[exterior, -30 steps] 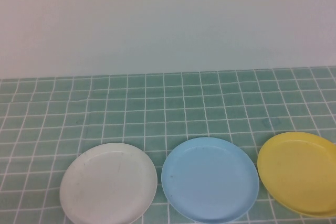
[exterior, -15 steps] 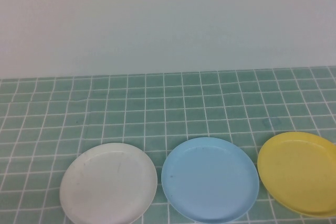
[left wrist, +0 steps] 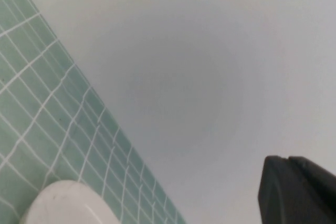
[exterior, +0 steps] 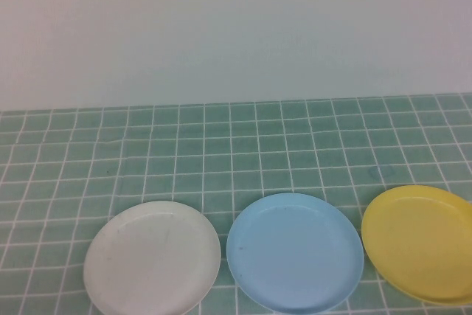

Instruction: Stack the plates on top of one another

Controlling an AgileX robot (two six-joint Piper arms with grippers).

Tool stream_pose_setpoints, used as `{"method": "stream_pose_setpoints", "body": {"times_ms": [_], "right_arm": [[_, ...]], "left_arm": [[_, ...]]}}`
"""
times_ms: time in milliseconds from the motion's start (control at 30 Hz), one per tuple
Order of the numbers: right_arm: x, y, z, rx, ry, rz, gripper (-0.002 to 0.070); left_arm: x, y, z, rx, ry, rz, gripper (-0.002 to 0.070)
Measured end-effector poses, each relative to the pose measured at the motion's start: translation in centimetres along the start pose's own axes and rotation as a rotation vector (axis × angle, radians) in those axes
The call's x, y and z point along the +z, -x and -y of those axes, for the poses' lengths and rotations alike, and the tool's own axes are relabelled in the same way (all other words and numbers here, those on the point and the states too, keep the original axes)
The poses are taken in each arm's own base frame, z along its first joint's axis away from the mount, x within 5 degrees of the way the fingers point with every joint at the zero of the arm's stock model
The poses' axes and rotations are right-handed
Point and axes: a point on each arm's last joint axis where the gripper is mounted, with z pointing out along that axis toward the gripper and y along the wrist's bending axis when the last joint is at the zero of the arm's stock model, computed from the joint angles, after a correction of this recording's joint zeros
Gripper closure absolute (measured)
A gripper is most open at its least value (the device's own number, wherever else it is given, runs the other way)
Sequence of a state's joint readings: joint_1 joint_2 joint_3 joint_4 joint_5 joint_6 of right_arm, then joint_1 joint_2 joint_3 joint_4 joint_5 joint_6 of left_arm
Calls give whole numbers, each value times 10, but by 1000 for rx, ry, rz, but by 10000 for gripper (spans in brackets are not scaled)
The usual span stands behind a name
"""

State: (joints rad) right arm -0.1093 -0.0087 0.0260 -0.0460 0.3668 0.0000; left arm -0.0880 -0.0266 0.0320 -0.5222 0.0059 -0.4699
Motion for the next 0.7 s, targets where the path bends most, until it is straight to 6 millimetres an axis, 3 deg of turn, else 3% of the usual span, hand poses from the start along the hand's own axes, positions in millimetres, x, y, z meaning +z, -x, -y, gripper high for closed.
{"method": "stream_pose_setpoints", "body": {"times_ms": [233,500,700], "right_arm": [[0,0,0,0,0,0,678],[0,0,0,0,0,0,678],[0,0,0,0,0,0,678]], "left_arm": [[-1,-8,-2,74,46,-108,675],[-9,15,44,349,-42,-136,675],[11,27,65,465,91,-322,675]]}}
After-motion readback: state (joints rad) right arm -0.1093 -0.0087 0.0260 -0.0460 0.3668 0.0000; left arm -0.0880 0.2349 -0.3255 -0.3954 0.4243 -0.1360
